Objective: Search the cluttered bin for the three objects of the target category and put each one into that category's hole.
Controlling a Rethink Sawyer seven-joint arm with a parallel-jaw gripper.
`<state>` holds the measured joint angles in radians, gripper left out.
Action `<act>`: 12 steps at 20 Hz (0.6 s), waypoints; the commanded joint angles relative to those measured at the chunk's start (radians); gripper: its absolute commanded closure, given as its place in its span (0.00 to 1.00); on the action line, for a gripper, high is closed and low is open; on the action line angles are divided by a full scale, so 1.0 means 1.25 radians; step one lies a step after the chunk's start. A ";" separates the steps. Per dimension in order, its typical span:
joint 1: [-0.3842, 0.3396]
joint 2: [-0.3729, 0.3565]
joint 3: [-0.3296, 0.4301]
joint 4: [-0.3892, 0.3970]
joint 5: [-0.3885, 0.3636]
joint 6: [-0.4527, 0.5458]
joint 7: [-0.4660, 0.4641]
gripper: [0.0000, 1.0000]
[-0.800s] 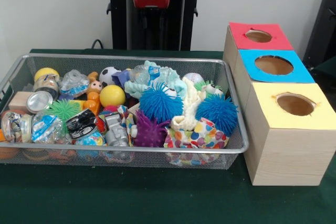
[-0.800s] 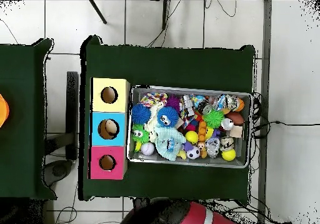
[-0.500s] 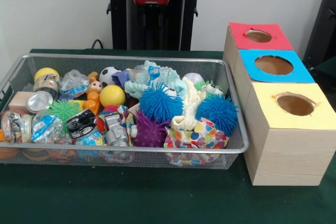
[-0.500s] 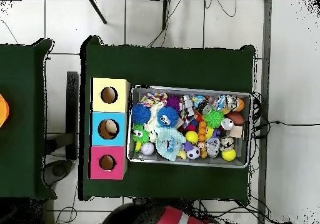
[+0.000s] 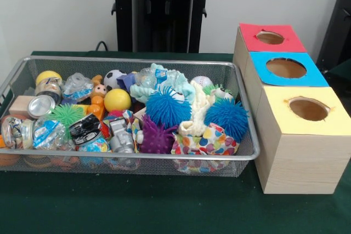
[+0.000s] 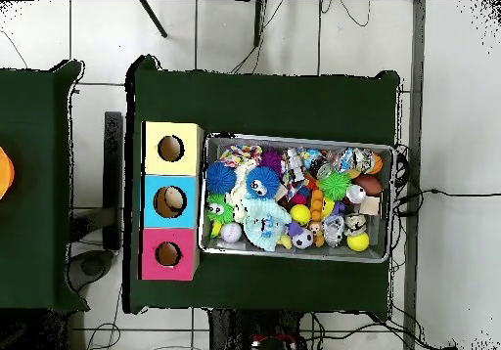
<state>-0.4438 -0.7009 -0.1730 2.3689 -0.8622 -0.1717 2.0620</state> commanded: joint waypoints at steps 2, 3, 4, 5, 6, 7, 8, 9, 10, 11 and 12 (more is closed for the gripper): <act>-0.058 -0.059 0.211 -0.085 0.027 0.143 -0.008 0.00; -0.059 -0.049 0.214 -0.093 0.024 0.142 -0.006 0.00; -0.081 -0.016 0.237 -0.114 0.017 0.147 -0.011 0.00; -0.100 -0.003 0.258 -0.122 0.010 0.153 -0.017 0.00; -0.119 0.010 0.279 -0.131 0.002 0.160 -0.024 0.00; -0.130 0.019 0.293 -0.136 -0.001 0.166 -0.027 0.00; -0.141 0.028 0.307 -0.141 -0.004 0.172 -0.031 0.00; -0.131 0.037 0.298 -0.148 -0.009 0.163 -0.024 0.00; -0.125 0.039 0.291 -0.149 -0.010 0.157 -0.018 0.00; -0.119 0.041 0.285 -0.150 -0.012 0.151 -0.011 0.00; -0.114 0.043 0.279 -0.152 -0.013 0.145 -0.005 0.00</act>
<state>-0.5746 -0.7074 0.0278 2.3632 -0.8624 -0.0300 2.0620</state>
